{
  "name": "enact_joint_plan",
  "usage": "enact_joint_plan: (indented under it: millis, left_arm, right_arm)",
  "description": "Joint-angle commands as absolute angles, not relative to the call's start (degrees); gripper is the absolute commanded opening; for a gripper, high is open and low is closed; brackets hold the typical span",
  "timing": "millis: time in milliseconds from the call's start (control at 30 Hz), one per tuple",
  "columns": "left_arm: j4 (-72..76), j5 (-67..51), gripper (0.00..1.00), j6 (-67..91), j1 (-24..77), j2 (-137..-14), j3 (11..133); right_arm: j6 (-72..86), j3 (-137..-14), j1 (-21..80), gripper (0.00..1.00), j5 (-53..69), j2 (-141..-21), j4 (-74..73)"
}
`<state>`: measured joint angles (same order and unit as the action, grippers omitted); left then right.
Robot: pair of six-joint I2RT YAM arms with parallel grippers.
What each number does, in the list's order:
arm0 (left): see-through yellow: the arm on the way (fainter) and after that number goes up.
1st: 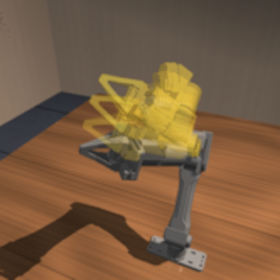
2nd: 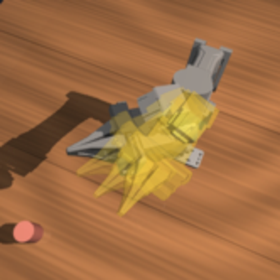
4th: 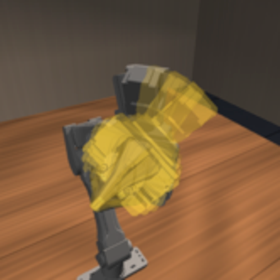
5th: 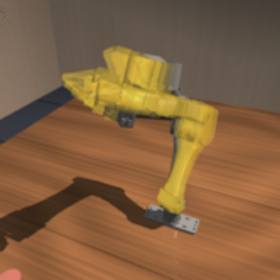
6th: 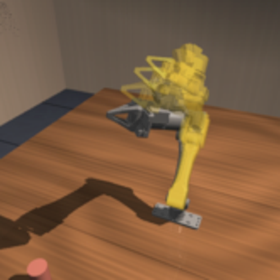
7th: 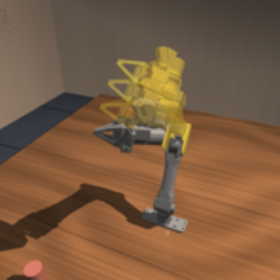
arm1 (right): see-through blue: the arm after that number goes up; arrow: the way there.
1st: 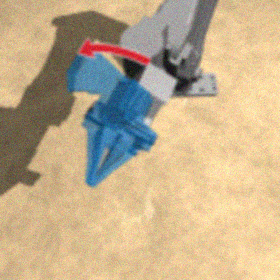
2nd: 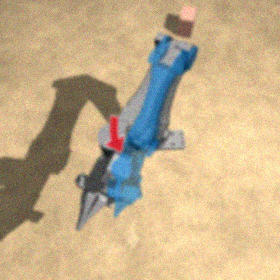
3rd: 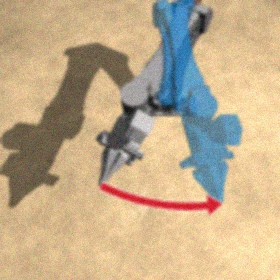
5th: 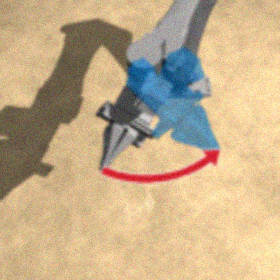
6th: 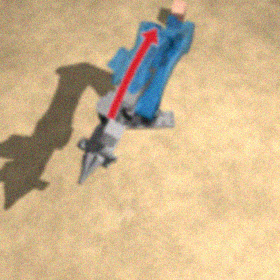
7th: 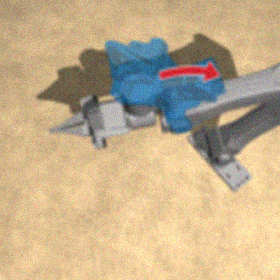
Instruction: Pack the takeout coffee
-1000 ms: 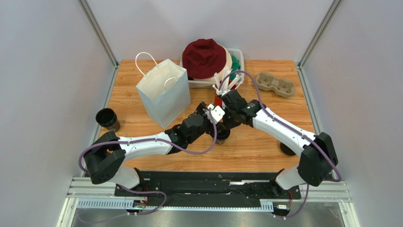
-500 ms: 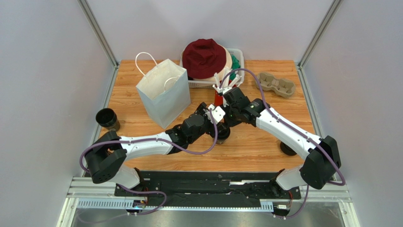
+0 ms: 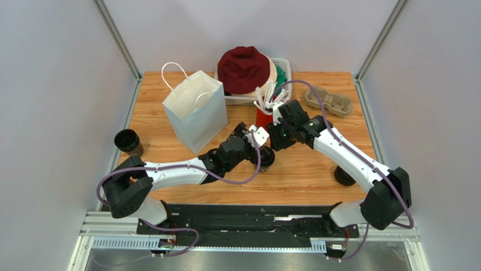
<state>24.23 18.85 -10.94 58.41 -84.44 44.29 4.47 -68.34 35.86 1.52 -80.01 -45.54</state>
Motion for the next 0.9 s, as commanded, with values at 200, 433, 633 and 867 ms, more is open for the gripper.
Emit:
enact_joint_plan:
  millis: [200, 433, 633, 867]
  left_arm:
    - [21.19, 20.14, 0.97, -13.28, 55.47, -80.51, 49.04]
    - [13.37, 14.86, 0.97, -13.18, 50.89, -75.33, 49.13]
    - [10.02, 10.64, 0.97, -12.83, 50.89, -72.43, 47.29]
    - [10.81, 7.65, 0.97, -11.6, 50.89, -73.47, 46.84]
  right_arm:
    - [-2.02, -64.7, 19.87, 0.6, 29.25, -76.9, -45.88]
    - [-2.98, -65.12, 18.9, 0.65, 41.04, -82.51, -46.31]
    - [-5.09, -70.31, 18.72, 0.73, 43.07, -90.6, -50.62]
    - [-4.13, -67.69, 18.63, 0.76, 40.87, -89.74, -47.11]
